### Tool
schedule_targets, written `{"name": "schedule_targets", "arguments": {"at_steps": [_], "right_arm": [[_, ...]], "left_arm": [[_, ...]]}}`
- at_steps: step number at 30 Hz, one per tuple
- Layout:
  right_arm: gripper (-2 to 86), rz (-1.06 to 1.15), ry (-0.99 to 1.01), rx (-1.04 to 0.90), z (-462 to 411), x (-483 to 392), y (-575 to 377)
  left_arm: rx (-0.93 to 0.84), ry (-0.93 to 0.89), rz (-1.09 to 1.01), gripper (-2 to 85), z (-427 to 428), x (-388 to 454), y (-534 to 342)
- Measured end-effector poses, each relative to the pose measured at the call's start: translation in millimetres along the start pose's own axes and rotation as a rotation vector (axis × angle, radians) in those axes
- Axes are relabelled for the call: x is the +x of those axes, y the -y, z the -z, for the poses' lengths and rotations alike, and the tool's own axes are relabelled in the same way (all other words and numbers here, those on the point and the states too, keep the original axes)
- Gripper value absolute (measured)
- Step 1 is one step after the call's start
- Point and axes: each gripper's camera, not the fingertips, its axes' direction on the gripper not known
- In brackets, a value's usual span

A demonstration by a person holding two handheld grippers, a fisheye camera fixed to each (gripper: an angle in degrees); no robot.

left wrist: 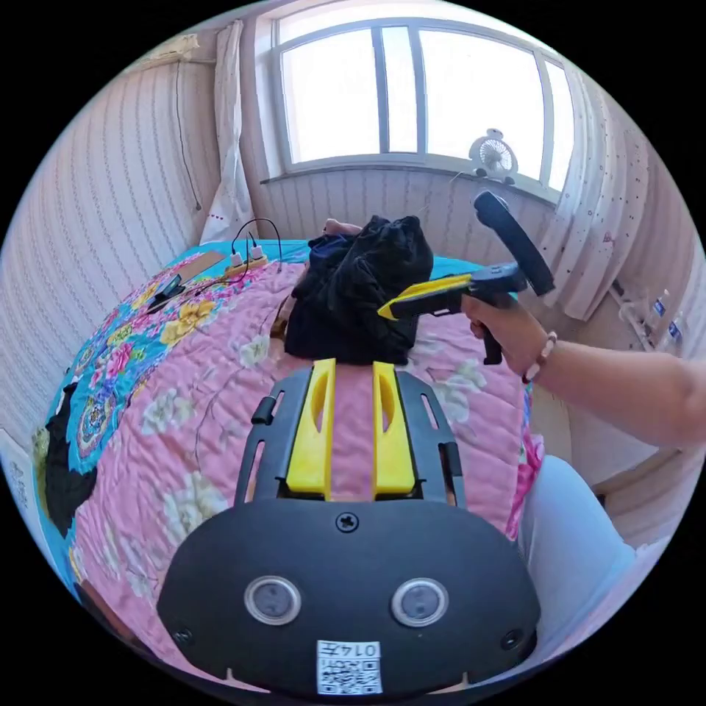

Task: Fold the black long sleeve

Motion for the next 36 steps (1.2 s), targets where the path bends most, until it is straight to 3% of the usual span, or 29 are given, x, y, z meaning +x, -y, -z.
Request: {"name": "schedule_targets", "arguments": {"at_steps": [3,8,13,17,23,28,36], "right_arm": [[9.6,-0.064,0.034,-0.124,-26.1,41.3,12.6],[4.3,-0.153,0.238,-0.022,11.4,103.5,-1.1],[2.3,-0.134,0.242,0.025,91.2,137.8,-41.7],[1.8,-0.161,0.247,0.12,183.9,152.6,-97.3],[1.3,-0.197,0.274,0.199,298.6,136.4,-175.0],[1.0,-0.202,0.409,0.154,341.2,97.1,-227.6],[1.0,-0.022,0.625,0.189,373.7,-36.2,-216.3]], "left_arm": [[-0.054,0.02,0.006,10.2,-47.6,1.0,41.1],[-0.233,0.053,0.034,8.9,-112.8,-0.3,73.8],[-0.252,0.123,-0.047,1.1,-112.4,11.7,80.8],[-0.146,0.063,-0.163,-0.4,-71.2,21.1,70.5],[-0.067,-0.082,-0.144,-0.7,5.7,24.5,19.7],[-0.052,-0.17,-0.018,-0.7,77.9,8.7,-64.9],[0.048,-0.041,0.333,-0.8,243.6,-34.6,-234.7]]}}
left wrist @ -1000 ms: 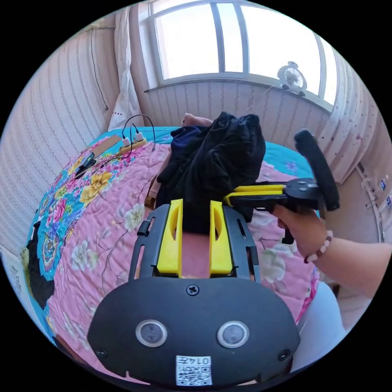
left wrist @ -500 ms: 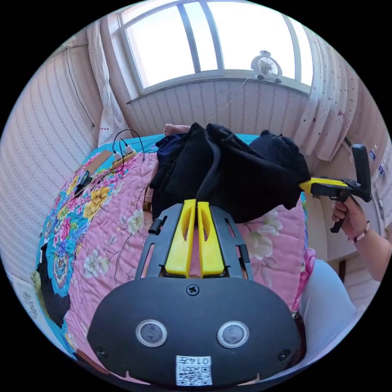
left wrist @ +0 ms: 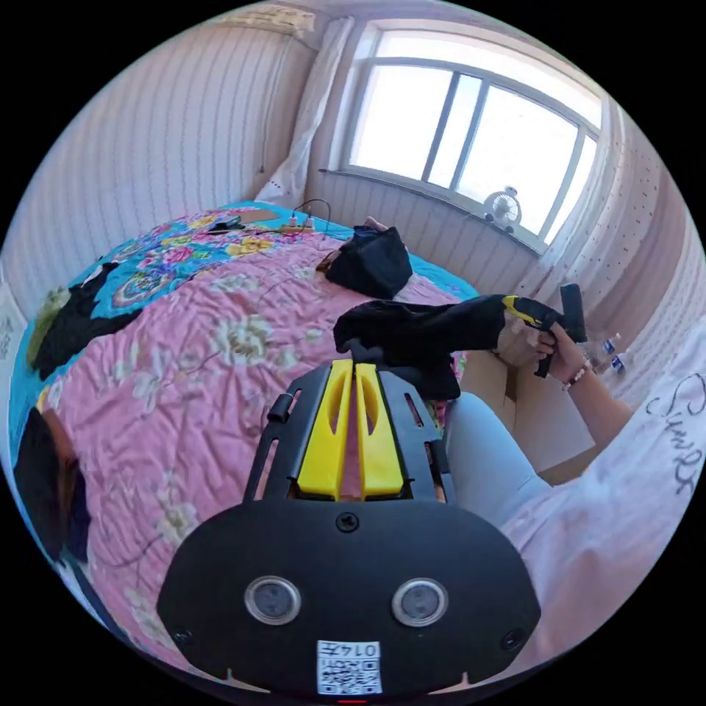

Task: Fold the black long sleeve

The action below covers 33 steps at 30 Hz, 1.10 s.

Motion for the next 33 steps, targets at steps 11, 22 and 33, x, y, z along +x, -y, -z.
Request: {"name": "schedule_targets", "arguments": {"at_steps": [11,22,33], "right_arm": [[4.1,0.35,0.003,-0.289,-316.9,-224.3,127.0],[11.6,0.208,-0.179,-0.786,-424.6,-149.1,-137.8],[13.0,0.105,-0.342,-0.74,-451.7,-138.4,-230.5]], "left_arm": [[0.193,0.228,0.391,-1.0,134.4,-56.4,-136.6],[-0.089,0.283,0.632,-1.0,105.7,-129.5,-216.4],[-0.166,0.394,0.384,3.2,101.3,-124.4,-199.5]]}}
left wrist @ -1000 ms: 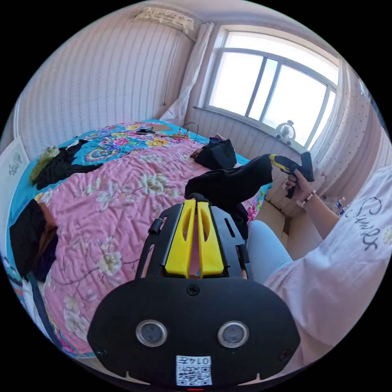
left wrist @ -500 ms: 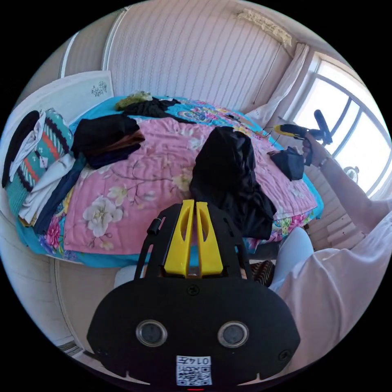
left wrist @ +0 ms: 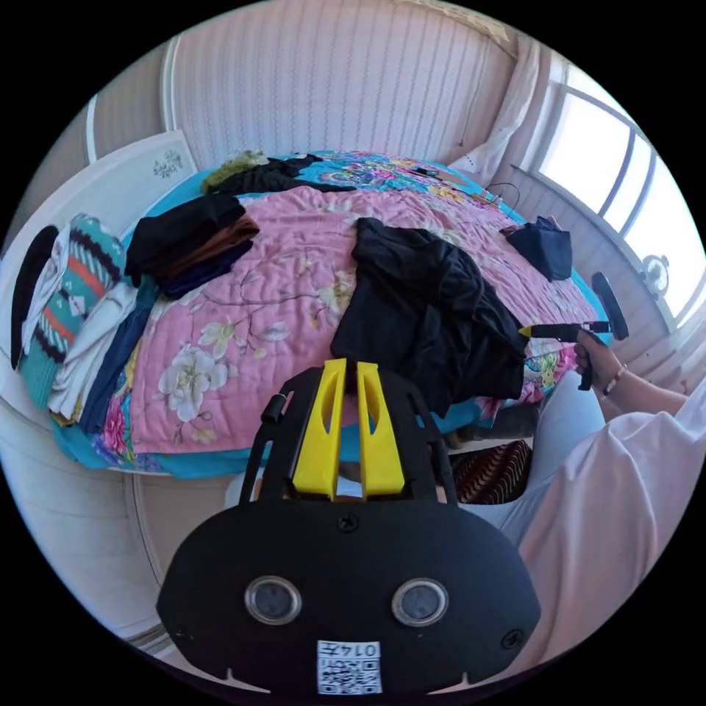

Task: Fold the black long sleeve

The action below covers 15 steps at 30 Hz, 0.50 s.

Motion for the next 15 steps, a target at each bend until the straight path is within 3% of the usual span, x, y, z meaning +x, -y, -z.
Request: {"name": "schedule_targets", "arguments": {"at_steps": [4,8,12,15], "right_arm": [[10.3,0.053,0.106,0.01,-7.0,-20.6,9.1],[9.2,0.137,0.195,-0.035,-33.7,-62.7,7.4],[9.6,0.189,0.28,-0.088,-66.4,-92.6,-0.6],[10.2,0.258,0.28,-0.176,-95.4,-112.2,-5.8]], "left_arm": [[-0.026,-0.118,-0.057,5.3,-31.2,21.2,15.4],[-0.178,-0.154,-0.075,6.2,-73.4,27.3,26.3],[-0.369,-0.066,-0.123,2.4,-95.2,24.6,21.5],[-0.347,-0.12,-0.126,-0.4,-94.4,17.5,14.9]]}}
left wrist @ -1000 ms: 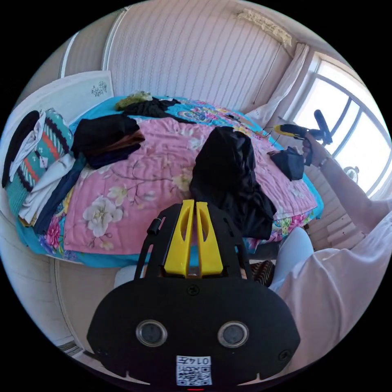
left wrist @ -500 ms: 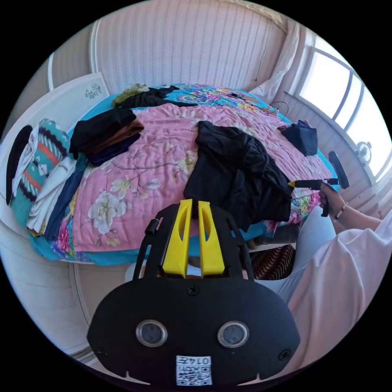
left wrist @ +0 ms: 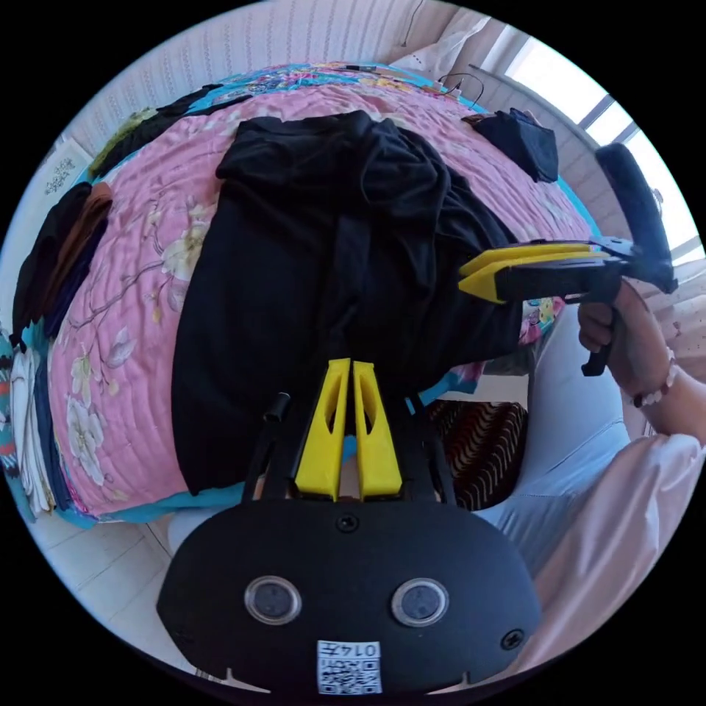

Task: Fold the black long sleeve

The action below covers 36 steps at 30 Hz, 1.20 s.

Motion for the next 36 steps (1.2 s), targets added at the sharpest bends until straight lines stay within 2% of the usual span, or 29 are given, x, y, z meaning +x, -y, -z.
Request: {"name": "schedule_targets", "arguments": {"at_steps": [3,7,10,16,19,21,23,26,29,31,34,36], "right_arm": [[10.5,0.033,-0.03,-0.063,-22.4,-6.8,-1.6],[11.1,0.003,0.02,-0.032,-19.3,-1.8,-4.1],[10.5,-0.017,0.084,0.053,-6.1,9.2,-7.4],[9.6,-0.047,0.096,-0.001,-21.1,26.4,-7.1],[7.7,-0.05,0.083,0.002,-19.0,29.7,-10.6],[3.3,-0.055,0.06,-0.02,-13.9,37.0,-14.5],[2.1,-0.057,0.128,0.002,1.7,45.9,-21.3],[1.2,-0.056,0.22,0.097,52.2,64.9,-46.3],[0.9,-0.117,0.208,0.243,121.7,105.4,-90.2],[0.8,-0.2,0.172,0.366,171.1,138.5,-125.1],[0.9,-0.338,0.07,0.599,258.1,186.4,-189.8],[1.1,-0.424,-0.059,0.719,313.3,212.0,-230.6]], "left_arm": [[-0.012,-0.034,-0.035,-0.8,-3.1,-4.6,-1.3],[-0.019,-0.077,-0.027,-1.0,2.4,-10.2,-1.6],[0.055,-0.186,-0.076,-1.0,20.2,-5.7,-10.5],[0.127,-0.246,-0.108,-1.0,32.1,5.5,-26.0],[0.098,-0.251,-0.101,-1.0,26.8,7.4,-29.8],[0.086,-0.241,-0.096,-1.0,26.6,8.0,-32.8],[0.094,-0.232,-0.087,-1.0,32.8,7.5,-34.6],[0.124,-0.211,-0.08,-0.9,53.3,5.0,-35.1],[0.117,-0.067,-0.147,-0.8,65.1,10.2,-27.2],[0.114,-0.015,-0.193,-0.5,64.6,17.0,-17.7],[0.136,-0.041,-0.241,2.5,60.0,36.9,6.6],[0.148,-0.049,-0.295,5.8,53.1,63.8,31.3]]}}
